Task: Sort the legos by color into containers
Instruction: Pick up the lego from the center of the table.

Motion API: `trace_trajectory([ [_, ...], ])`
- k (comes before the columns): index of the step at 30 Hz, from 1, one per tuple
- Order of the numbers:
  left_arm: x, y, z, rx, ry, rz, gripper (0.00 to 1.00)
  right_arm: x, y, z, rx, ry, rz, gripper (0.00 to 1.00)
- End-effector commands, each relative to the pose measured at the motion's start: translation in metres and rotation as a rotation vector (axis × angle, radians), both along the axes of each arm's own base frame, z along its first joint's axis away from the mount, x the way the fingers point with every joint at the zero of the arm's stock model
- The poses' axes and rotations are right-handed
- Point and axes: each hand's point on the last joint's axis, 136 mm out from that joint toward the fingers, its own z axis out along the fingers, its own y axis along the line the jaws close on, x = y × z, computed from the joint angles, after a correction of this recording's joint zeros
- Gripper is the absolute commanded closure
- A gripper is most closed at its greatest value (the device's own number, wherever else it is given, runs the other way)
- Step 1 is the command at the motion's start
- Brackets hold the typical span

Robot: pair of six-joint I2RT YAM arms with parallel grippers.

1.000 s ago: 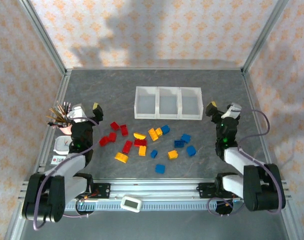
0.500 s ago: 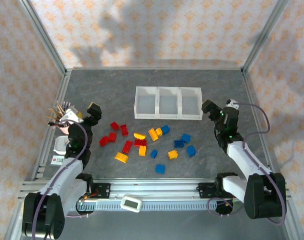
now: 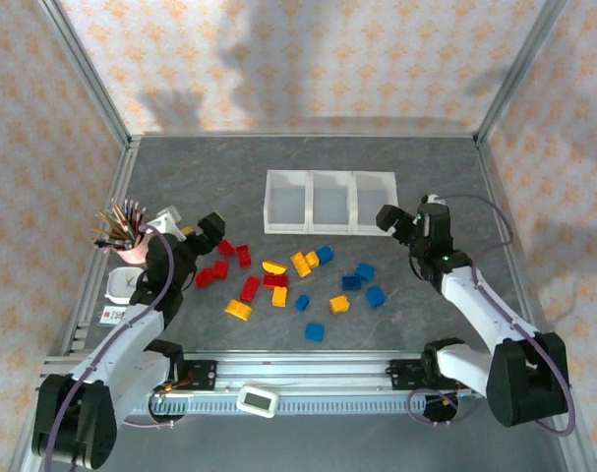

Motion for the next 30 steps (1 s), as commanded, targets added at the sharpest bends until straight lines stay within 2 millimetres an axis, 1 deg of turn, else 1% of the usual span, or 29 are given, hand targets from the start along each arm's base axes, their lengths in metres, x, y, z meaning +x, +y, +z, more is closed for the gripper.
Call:
trace_trajectory([
  [1,-0.004,-0.022,0.001,-0.033,0.039,-0.071,0.01,-0.009,0.011,-0.011,-0.014,0.09,0.059,0.0],
  [5,-0.012,-0.049,-0.006,-0.067,0.066,-0.145,0.01,-0.019,0.026,-0.024,-0.053,0.148,0.113,0.0],
  [8,-0.015,-0.07,-0.007,-0.069,0.084,-0.197,0.01,-0.027,0.039,-0.034,-0.09,0.191,0.151,0.0],
  [9,-0.017,-0.079,-0.006,-0.067,0.087,-0.22,0.01,-0.029,0.043,-0.034,-0.096,0.194,0.165,0.0],
  [10,-0.018,-0.086,-0.006,-0.066,0.09,-0.235,0.01,-0.031,0.048,-0.042,-0.106,0.223,0.18,0.0],
  [14,-0.021,-0.12,-0.003,-0.069,0.099,-0.303,0.01,-0.034,0.063,-0.055,-0.134,0.273,0.231,0.0],
  [20,-0.018,-0.157,-0.005,-0.051,0.12,-0.37,0.01,-0.033,0.077,-0.072,-0.145,0.315,0.267,0.0],
  [23,-0.016,-0.17,-0.009,-0.037,0.138,-0.391,0.01,-0.031,0.083,-0.081,-0.161,0.333,0.281,0.0],
  [26,-0.014,-0.178,-0.013,-0.029,0.15,-0.401,0.01,-0.031,0.09,-0.087,-0.17,0.346,0.301,0.0],
  [30,-0.014,-0.183,-0.013,-0.028,0.154,-0.401,0.01,-0.037,0.087,-0.095,-0.202,0.381,0.297,0.02],
])
